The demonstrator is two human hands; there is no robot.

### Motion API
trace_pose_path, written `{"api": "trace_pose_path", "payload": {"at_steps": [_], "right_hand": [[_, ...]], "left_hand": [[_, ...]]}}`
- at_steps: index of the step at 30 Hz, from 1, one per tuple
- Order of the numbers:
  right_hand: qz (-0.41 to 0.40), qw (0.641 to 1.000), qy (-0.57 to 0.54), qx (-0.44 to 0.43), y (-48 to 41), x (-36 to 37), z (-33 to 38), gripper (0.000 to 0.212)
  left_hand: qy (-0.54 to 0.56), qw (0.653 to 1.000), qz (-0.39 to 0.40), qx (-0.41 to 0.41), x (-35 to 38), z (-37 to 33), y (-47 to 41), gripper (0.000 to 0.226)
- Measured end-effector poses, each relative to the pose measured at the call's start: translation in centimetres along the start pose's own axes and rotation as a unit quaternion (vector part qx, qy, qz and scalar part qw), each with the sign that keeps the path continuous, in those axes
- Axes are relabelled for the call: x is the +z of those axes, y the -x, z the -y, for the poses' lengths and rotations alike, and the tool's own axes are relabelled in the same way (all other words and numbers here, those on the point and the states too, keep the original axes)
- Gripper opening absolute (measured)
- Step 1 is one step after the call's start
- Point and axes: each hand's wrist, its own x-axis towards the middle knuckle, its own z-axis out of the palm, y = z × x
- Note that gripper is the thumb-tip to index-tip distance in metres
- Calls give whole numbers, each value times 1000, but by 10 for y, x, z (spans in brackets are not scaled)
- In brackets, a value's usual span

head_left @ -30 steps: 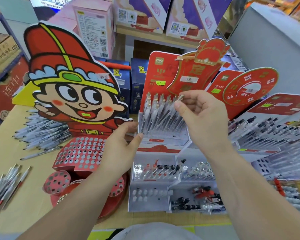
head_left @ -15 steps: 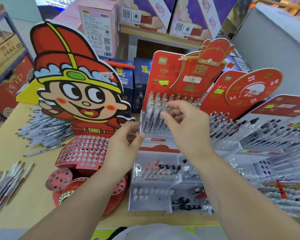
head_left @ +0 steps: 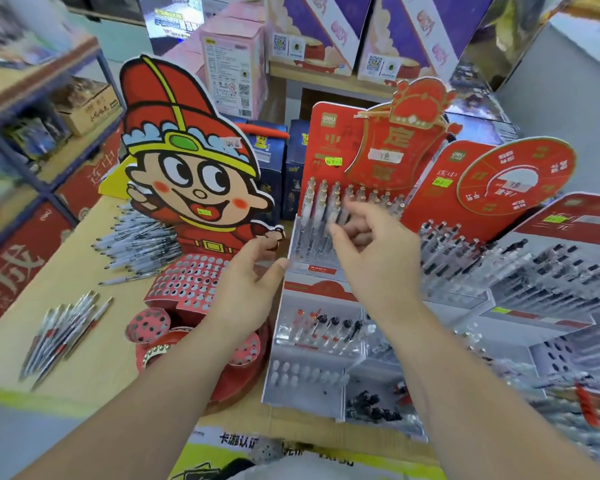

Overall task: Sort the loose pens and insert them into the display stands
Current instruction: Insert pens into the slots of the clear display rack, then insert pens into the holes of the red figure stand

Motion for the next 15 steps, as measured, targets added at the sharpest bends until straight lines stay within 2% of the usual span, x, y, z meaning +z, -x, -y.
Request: {"api": "trace_pose_path", "payload": {"at_steps": [3,8,12,15], "right_hand": [[29,999,-42,13,17,-2,-2,20],[123,985,-116,17,51,18,10,8],[247,964,-100,-13,73,53,32,20],[323,943,-75,-40,88,79,53,29]], "left_hand": [[-35,999,-25,-17,-17,8,28,17],[-85,988,-108,-73,-61,34,76,18],[-141,971,-160,-108,-101,62,107,14],[-174,956,-184,-146,-134,88,122,28]]}}
